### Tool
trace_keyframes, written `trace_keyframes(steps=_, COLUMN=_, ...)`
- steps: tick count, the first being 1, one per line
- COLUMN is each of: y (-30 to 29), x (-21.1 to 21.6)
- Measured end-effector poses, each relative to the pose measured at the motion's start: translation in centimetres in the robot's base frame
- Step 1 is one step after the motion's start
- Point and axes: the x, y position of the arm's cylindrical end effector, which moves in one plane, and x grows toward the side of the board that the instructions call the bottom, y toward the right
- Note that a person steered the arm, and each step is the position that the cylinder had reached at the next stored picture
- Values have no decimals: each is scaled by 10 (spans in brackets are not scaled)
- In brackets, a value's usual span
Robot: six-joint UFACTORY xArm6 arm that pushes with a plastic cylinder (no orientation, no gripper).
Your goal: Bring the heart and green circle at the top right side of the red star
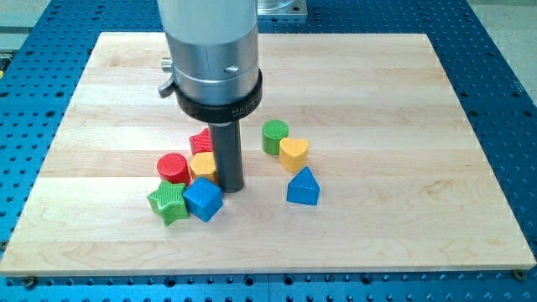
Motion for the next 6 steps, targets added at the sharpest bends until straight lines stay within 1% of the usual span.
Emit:
trace_keyframes(steps=1, y=38, x=-13)
trace_keyframes(steps=2, y=101, x=-16)
trace_keyframes(steps=3, y=136, x=-44)
trace_keyframes(steps=4, y=108, x=-49)
trace_keyframes(steps=5, y=153, x=-14)
trace_keyframes(steps=6, y=107, x=-37)
